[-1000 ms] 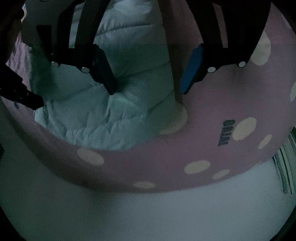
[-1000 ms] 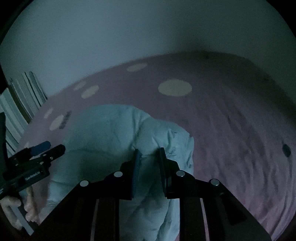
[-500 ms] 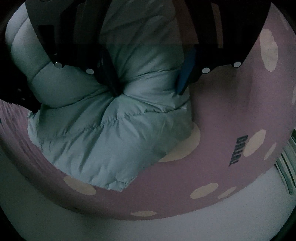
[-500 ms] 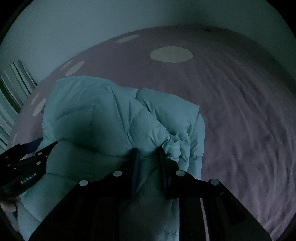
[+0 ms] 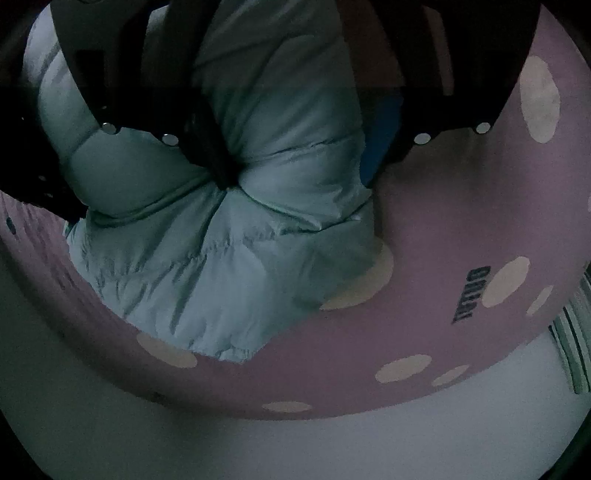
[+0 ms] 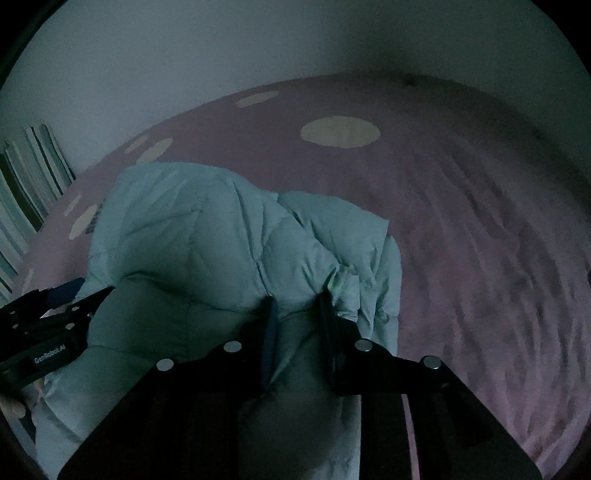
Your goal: Fold large clothes
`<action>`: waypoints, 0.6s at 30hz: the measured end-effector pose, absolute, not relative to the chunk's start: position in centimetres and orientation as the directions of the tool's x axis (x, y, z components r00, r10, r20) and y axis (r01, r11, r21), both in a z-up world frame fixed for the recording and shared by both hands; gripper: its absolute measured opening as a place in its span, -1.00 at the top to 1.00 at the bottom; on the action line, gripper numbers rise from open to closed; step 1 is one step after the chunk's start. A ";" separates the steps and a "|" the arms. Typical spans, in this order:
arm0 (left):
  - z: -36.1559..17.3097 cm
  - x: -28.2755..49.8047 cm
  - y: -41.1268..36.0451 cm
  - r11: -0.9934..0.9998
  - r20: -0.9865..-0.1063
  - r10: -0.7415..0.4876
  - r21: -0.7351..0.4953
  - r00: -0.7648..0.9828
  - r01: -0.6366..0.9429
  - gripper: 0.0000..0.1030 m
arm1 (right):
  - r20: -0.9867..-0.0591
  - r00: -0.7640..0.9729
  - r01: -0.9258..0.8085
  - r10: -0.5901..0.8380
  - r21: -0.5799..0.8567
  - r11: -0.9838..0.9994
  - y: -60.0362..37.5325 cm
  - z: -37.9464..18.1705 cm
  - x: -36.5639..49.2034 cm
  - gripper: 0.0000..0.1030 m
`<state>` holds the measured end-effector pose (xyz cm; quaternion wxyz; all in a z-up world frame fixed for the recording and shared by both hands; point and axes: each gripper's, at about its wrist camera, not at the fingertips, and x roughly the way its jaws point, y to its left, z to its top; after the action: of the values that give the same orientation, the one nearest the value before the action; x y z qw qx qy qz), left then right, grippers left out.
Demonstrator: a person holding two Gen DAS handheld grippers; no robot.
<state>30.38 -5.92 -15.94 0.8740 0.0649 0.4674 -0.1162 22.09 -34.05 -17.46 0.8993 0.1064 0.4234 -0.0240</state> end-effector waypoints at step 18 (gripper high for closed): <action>-10.1 21.3 -1.9 0.983 -0.733 -0.128 -0.005 0.668 0.183 -0.76 | -0.715 0.697 0.194 -0.046 0.126 0.973 -31.9 -11.7 12.6 -0.33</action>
<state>21.29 -1.91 -10.06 0.9127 0.0344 0.3983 -0.0851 12.59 -31.94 -11.73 0.9161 0.0965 0.3835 -0.0657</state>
